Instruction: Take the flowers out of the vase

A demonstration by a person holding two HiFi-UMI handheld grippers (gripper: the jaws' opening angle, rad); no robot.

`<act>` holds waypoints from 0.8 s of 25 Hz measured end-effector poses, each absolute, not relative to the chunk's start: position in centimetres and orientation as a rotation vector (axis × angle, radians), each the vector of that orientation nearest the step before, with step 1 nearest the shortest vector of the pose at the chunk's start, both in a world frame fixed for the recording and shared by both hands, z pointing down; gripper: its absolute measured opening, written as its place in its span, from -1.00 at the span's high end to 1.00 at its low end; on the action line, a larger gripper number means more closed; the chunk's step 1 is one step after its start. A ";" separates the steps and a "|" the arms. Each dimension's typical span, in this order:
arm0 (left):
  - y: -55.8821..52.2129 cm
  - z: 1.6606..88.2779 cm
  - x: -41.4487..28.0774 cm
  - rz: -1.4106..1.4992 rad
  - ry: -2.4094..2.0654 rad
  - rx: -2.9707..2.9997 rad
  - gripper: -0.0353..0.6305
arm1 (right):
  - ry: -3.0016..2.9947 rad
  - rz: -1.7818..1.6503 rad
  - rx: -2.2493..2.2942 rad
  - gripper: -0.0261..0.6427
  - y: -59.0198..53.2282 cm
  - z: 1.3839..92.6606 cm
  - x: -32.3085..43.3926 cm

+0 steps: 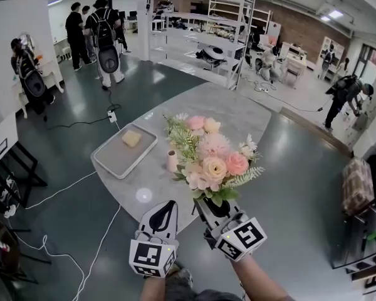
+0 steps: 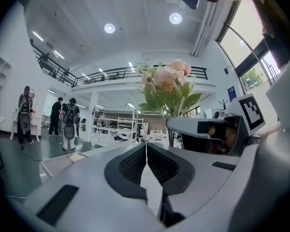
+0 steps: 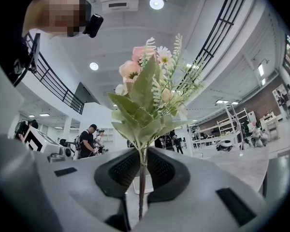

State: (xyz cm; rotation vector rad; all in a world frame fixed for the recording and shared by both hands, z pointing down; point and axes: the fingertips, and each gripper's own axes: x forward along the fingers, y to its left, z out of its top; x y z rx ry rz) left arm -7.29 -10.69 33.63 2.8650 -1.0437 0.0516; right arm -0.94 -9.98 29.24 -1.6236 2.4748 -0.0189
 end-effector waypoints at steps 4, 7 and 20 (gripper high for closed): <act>-10.5 33.8 -7.5 0.049 -1.037 2.856 0.84 | 2.471 -0.022 -1.633 0.75 -9.9 29.3 -1.0; -10.3 33.7 -7.9 0.051 -1.035 2.858 0.84 | 2.463 -0.024 -1.646 0.75 -9.8 29.3 -1.0; -10.8 34.1 -8.0 0.062 -1.024 2.860 0.84 | 2.446 -0.014 -1.662 0.75 -10.1 29.5 -0.7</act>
